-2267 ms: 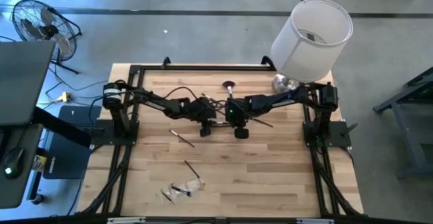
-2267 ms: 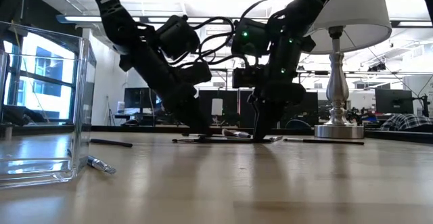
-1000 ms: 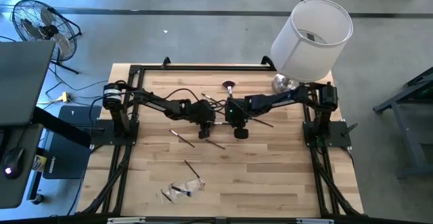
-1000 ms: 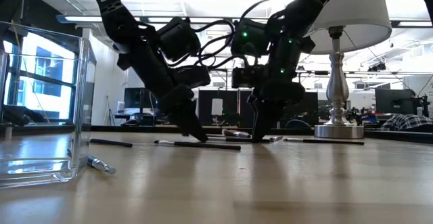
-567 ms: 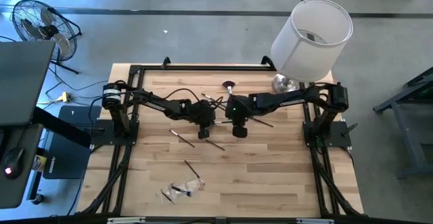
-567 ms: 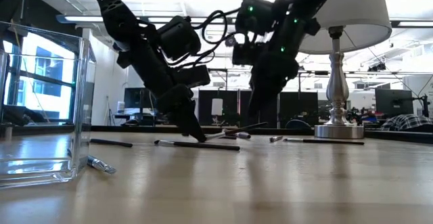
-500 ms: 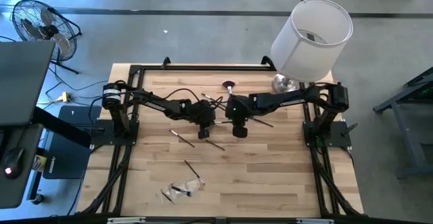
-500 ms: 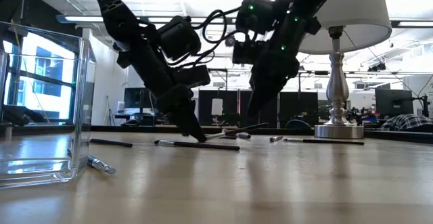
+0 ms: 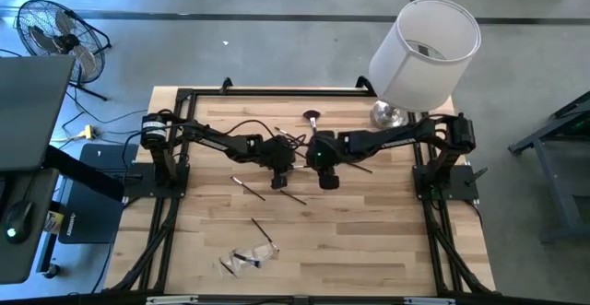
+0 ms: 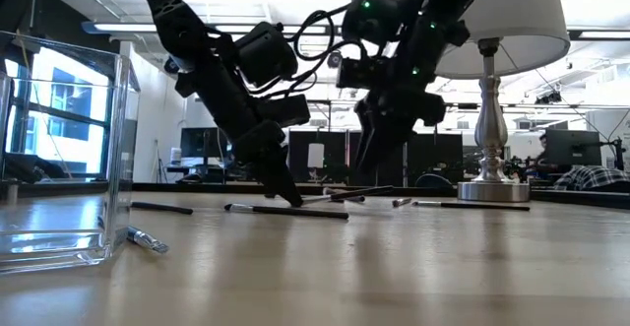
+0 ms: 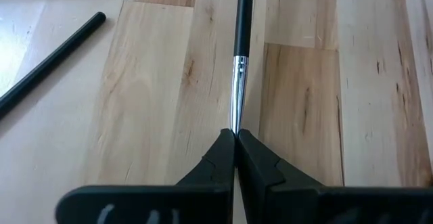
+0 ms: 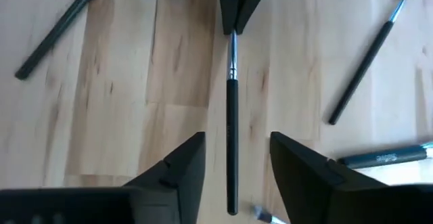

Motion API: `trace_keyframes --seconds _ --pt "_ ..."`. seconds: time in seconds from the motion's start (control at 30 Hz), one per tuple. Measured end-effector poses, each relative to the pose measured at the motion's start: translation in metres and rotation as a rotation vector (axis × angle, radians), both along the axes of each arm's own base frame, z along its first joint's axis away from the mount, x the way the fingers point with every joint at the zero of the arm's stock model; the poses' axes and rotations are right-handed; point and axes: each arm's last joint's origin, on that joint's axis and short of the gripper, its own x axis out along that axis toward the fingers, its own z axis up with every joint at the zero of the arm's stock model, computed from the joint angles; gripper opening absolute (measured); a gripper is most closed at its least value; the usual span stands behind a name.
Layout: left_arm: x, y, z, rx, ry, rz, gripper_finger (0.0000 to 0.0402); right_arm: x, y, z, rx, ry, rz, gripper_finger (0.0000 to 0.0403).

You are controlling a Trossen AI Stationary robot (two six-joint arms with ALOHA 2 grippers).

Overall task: Pick & Place Makeup Supplies
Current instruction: Put the silver makeup brush into the transparent organizer

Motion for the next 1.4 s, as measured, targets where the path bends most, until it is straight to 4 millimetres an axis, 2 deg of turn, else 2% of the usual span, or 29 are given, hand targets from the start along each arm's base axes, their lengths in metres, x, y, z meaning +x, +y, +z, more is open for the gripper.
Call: trace_keyframes --seconds 0.2,0.4,0.57,0.8,0.97,1.13,1.4 --pt "0.000 0.000 0.000 -0.004 -0.003 0.001 0.0000 0.005 -0.001 -0.022 0.008 0.053 -0.002 0.0190" --pt "0.000 0.000 0.000 -0.004 -0.004 0.001 0.0000 0.008 -0.001 -0.040 -0.048 0.113 -0.024 0.0179" --pt "0.000 0.000 0.000 -0.008 -0.001 -0.002 0.0000 0.008 -0.001 -0.043 -0.045 0.127 -0.022 0.0133" --pt "0.000 0.000 0.000 -0.016 -0.001 -0.011 0.0000 0.007 0.000 -0.044 -0.011 0.134 -0.030 0.0020" --pt "0.000 0.000 0.000 -0.020 -0.002 -0.011 0.0002 0.007 0.000 -0.045 -0.008 0.133 -0.045 0.0031" --pt "0.001 0.000 0.001 -0.018 -0.013 0.013 0.0026 0.007 0.000 -0.045 0.002 0.131 -0.060 0.0018" --pt "0.002 -0.001 0.001 -0.035 -0.020 0.005 0.0099 0.005 0.000 -0.044 0.027 0.135 -0.107 0.0026"
